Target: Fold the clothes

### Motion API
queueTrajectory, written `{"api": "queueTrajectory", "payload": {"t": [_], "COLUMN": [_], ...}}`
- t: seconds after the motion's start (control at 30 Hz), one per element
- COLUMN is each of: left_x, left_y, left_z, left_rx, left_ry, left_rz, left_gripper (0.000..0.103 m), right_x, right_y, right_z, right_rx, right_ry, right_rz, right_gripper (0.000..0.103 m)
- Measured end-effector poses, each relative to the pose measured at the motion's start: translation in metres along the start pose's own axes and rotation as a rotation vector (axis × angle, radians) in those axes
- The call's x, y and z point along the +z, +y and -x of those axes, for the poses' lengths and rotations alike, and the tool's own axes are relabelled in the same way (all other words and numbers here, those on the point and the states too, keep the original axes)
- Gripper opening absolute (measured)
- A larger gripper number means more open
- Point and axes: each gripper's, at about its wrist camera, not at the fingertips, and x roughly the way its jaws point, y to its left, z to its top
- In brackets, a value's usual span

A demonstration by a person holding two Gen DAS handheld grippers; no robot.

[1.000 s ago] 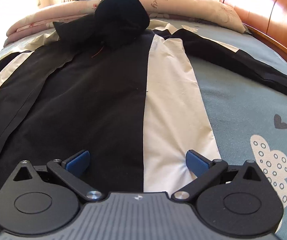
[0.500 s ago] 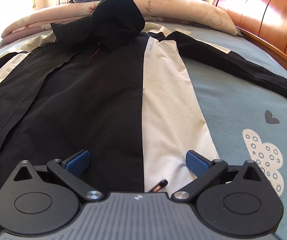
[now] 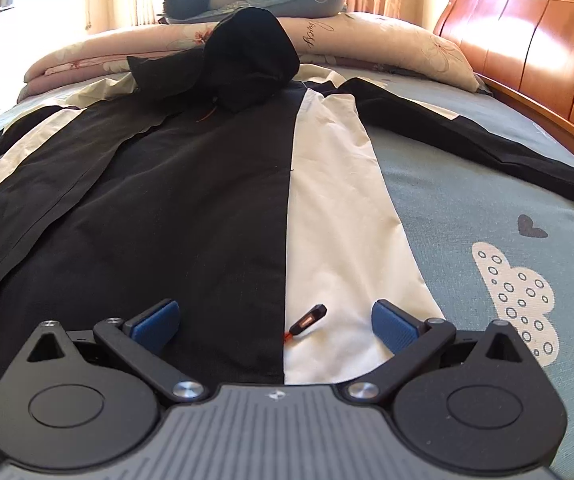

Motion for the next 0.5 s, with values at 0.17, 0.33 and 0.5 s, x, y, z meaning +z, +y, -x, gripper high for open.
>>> {"api": "queueTrajectory", "payload": {"t": [0.17,0.33,0.5], "left_x": [0.02,0.062,0.064], "left_y": [0.012,0.023,0.051], "left_z": [0.015,0.004,-0.043], "left_rx": [-0.015,-0.036,0.042], "left_ry": [0.047,-0.032,0.043], "left_rz": [0.075,0.049,0.194], "left_gripper": [0.093,0.094,0.093], "right_x": [-0.004,-0.006,-0.006], "right_y": [-0.001,0.0,0.001], "right_z": [0.003,0.003,0.003], "right_rx": [0.011,0.007,0.003], "right_ry": [-0.014,-0.021,-0.013], "right_rz": [0.019,0.024,0.027], "right_gripper": [0.103,0.103,0.103]}}
